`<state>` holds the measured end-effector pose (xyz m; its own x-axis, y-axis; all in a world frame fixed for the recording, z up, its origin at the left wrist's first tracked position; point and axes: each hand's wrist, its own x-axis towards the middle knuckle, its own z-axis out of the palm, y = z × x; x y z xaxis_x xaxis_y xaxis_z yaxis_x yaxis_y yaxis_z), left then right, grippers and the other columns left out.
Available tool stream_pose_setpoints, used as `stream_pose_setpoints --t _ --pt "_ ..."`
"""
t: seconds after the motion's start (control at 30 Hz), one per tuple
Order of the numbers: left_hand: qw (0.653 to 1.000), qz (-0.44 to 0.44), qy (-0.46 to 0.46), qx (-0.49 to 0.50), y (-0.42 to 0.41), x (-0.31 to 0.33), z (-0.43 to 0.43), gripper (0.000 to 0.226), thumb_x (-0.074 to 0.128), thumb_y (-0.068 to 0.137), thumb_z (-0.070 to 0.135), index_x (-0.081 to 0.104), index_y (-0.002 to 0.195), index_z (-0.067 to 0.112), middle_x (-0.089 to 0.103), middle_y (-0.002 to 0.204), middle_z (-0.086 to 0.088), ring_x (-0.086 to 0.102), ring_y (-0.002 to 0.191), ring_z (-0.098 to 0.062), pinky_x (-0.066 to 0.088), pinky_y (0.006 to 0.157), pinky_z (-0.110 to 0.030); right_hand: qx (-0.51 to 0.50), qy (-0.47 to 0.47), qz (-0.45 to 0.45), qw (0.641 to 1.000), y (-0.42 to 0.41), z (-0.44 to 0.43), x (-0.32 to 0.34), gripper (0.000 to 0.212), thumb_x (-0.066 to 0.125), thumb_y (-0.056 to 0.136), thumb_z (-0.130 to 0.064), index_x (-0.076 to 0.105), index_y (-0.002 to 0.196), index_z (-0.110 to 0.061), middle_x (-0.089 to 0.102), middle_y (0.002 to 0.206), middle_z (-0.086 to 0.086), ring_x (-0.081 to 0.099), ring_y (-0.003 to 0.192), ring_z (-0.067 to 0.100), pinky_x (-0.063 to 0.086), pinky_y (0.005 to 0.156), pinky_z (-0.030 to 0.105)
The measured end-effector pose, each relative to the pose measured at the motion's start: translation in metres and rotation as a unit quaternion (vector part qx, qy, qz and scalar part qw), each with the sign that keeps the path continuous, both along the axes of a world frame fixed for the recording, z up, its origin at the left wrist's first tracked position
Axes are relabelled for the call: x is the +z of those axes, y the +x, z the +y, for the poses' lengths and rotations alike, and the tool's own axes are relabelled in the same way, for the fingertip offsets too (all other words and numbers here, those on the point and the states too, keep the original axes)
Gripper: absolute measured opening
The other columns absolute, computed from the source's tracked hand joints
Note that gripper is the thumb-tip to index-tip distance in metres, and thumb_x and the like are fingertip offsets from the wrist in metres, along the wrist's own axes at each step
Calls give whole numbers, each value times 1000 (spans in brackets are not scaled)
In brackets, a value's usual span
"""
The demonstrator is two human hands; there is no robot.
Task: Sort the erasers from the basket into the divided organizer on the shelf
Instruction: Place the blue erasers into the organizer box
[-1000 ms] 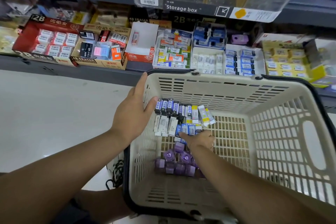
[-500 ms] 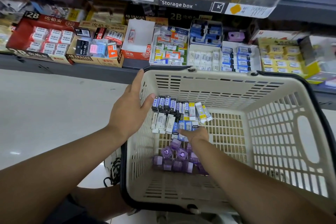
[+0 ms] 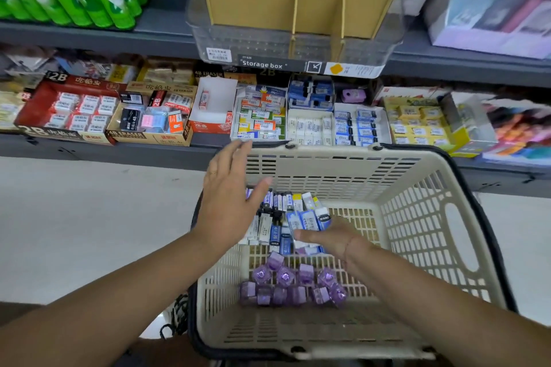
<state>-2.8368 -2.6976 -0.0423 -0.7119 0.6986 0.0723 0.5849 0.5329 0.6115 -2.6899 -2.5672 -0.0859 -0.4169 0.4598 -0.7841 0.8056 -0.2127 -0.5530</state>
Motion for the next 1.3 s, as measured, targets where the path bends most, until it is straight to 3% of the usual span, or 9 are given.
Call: stream_pose_setpoints --t 0.07,0.17,0.27,0.4,0.57,0.9,1.1,1.2,1.3 --pt "974 -220 29 35 17 18 15 80 58 87 53 19 152 25 21 156 4 18 143 -14 19 116 -39 -1 18 77 997 -4 6 36 43 86 65 -32 65 98 -14 70 89 0 66 85 17 53 76 26" --pt "792 -603 85 41 26 54 39 96 71 65 65 36 146 27 38 151 2 38 136 -18 29 112 -46 -5 15 217 976 -19 12 92 33 81 73 -20 67 100 -9 73 90 -3 67 86 16 54 74 21" --pt "695 -699 172 7 20 91 62 51 67 78 41 64 120 12 66 120 -10 64 106 -25 50 94 -48 1 121 280 952 -40 19 137 32 74 81 -20 56 105 -12 64 90 -8 62 85 8 48 72 15" --pt "648 -716 261 10 0 132 79 23 56 93 24 66 101 5 71 100 -17 71 86 -28 58 77 -48 71 211 328 918 -59 33 172 35 49 97 -32 46 125 -11 58 118 2 55 110 13 43 91 27" --pt "625 -722 296 -7 -13 154 85 28 52 95 20 61 114 2 69 107 -20 70 87 -28 57 76 -48 133 367 309 867 -73 50 195 29 41 98 -31 58 102 -7 41 94 4 43 97 11 35 88 19" --pt "659 -692 295 20 -36 163 95 13 61 87 10 65 95 1 71 96 -18 67 91 -32 60 66 -39 88 185 381 902 -97 98 239 12 65 85 1 66 95 -5 59 60 -1 52 47 -1 43 48 11" --pt "649 -683 333 38 -52 171 100 14 57 92 11 63 95 -1 73 89 -18 66 84 -32 59 62 -35 26 328 370 869 -155 168 269 15 68 83 -1 58 76 -8 61 45 -7 56 39 1 49 44 15" --pt "640 -687 340 49 -57 172 102 14 58 92 11 63 97 -1 72 90 -19 66 86 -32 60 59 -33 99 432 246 862 -190 186 271 10 70 84 -10 62 90 -8 65 58 -9 63 60 1 53 66 27" --pt "634 -687 348 65 -63 172 102 16 58 92 11 62 100 -3 72 93 -21 66 91 -34 60 59 -35 231 588 59 773 -208 191 268 22 67 86 -28 66 104 -15 65 107 3 60 103 20 46 90 28"
